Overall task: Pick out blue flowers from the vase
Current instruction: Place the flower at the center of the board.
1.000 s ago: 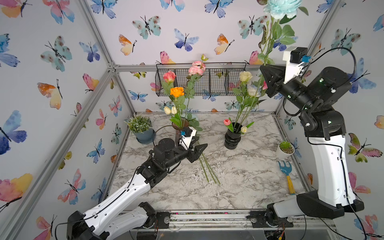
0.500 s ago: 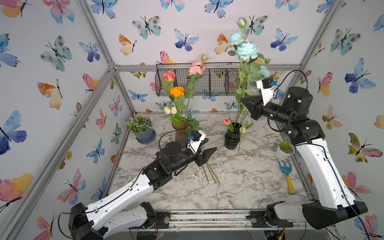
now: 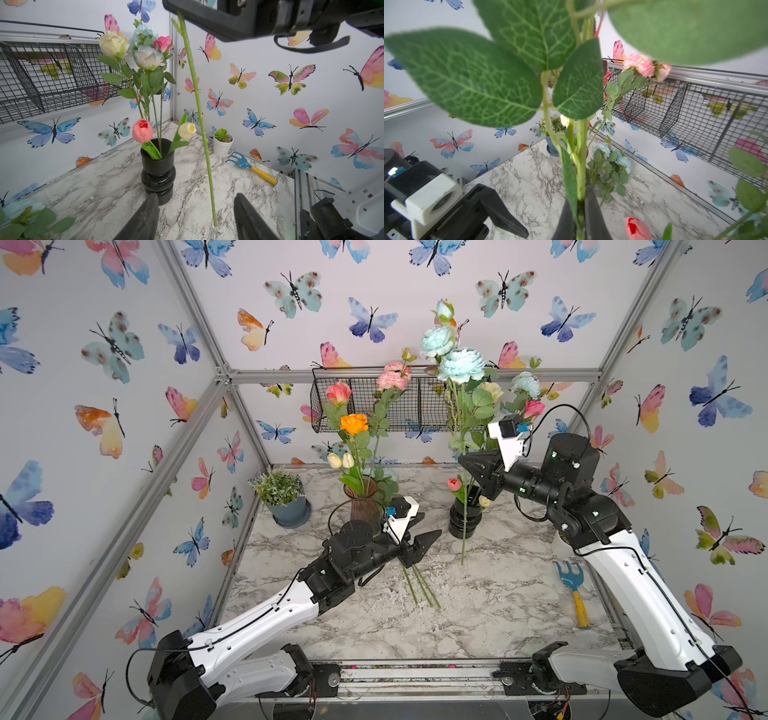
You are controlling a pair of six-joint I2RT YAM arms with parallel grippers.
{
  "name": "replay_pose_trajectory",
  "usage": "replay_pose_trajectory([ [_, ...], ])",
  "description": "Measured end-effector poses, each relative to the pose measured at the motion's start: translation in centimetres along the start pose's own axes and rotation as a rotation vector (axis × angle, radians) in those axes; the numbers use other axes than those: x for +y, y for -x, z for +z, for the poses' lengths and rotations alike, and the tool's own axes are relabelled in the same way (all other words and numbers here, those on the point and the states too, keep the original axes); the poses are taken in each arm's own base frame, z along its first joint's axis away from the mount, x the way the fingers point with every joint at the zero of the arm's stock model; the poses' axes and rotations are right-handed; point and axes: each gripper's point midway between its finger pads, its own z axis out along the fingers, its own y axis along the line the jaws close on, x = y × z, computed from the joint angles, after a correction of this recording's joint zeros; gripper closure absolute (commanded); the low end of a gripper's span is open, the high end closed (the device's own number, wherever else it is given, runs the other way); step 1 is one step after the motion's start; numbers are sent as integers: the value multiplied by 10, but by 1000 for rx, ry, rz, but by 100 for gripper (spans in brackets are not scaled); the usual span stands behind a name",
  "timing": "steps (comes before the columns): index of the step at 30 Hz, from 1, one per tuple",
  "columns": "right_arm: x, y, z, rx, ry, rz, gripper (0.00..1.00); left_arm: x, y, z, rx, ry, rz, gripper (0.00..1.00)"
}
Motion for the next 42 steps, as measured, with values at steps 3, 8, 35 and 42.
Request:
replay_pose_trajectory([
  [3, 8, -18, 13, 25, 27, 22, 97, -1, -6, 4, 3, -12, -8, 42],
  [8, 21, -39, 31, 59, 54, 44, 97, 3, -34, 16, 62, -6, -28, 42],
  [35, 28, -81, 48, 95, 79, 101, 97, 9, -58, 38, 85, 1, -92, 53],
  [42, 28, -82, 47, 95, 79, 101, 97, 12, -67, 43, 101, 15, -97, 58],
])
